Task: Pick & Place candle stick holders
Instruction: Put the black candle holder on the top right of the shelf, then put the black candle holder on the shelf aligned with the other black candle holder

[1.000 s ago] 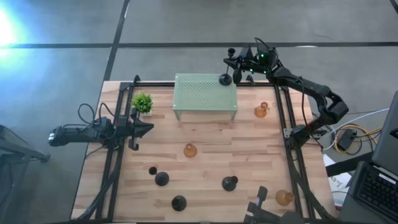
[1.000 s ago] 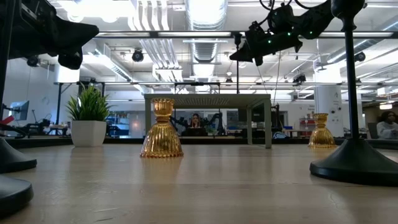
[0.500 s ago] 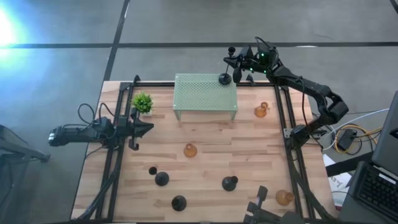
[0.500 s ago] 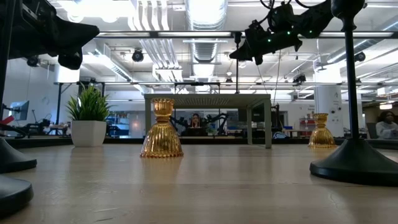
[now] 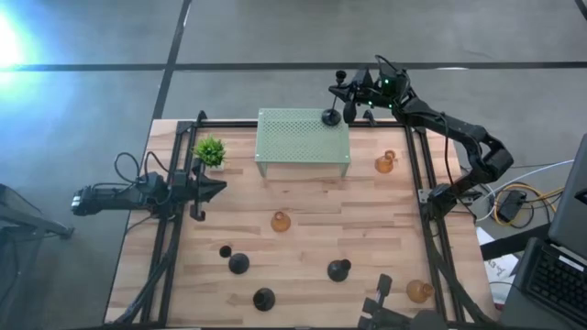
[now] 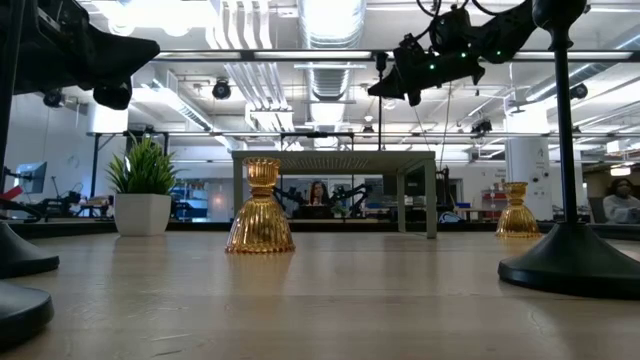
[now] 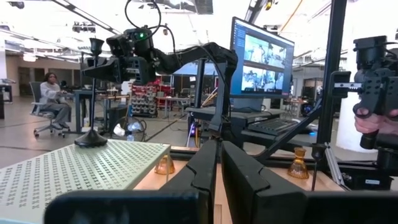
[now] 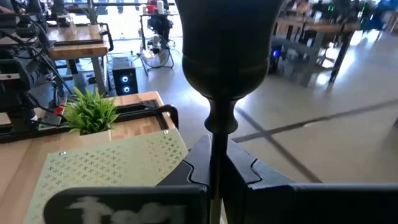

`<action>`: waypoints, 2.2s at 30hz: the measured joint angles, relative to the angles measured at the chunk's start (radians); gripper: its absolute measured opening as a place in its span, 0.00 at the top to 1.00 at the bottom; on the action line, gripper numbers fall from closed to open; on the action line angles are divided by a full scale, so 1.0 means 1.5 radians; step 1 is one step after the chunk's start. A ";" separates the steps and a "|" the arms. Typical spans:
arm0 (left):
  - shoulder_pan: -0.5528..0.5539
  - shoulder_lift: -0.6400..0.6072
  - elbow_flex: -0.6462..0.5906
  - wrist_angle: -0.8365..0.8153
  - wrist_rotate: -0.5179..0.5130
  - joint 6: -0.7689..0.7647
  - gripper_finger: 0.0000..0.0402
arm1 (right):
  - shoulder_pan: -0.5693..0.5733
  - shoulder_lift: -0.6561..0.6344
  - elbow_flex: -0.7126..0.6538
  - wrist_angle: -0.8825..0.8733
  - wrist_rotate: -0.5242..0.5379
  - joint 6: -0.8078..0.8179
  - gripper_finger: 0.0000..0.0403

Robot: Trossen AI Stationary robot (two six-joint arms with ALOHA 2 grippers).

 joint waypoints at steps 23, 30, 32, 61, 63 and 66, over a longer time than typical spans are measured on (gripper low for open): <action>0.000 0.000 0.000 -0.019 -0.002 -0.043 0.93 | 0.001 0.040 0.062 -0.080 -0.001 0.012 0.97; 0.000 0.000 0.000 -0.020 -0.002 -0.043 0.93 | 0.000 0.044 0.060 -0.137 0.002 0.001 0.81; 0.000 0.000 0.000 -0.020 -0.002 -0.044 0.93 | -0.003 0.040 0.063 -0.146 0.002 -0.009 0.75; 0.000 0.000 0.000 -0.022 -0.001 -0.045 0.93 | -0.051 -0.163 0.063 -0.441 0.003 -0.126 0.52; 0.000 0.000 0.000 -0.022 -0.002 -0.045 0.93 | -0.051 -0.188 0.060 -0.475 0.000 -0.128 0.53; 0.000 0.000 0.000 -0.022 -0.002 -0.045 0.93 | -0.043 -0.227 0.049 -0.524 -0.001 -0.131 0.54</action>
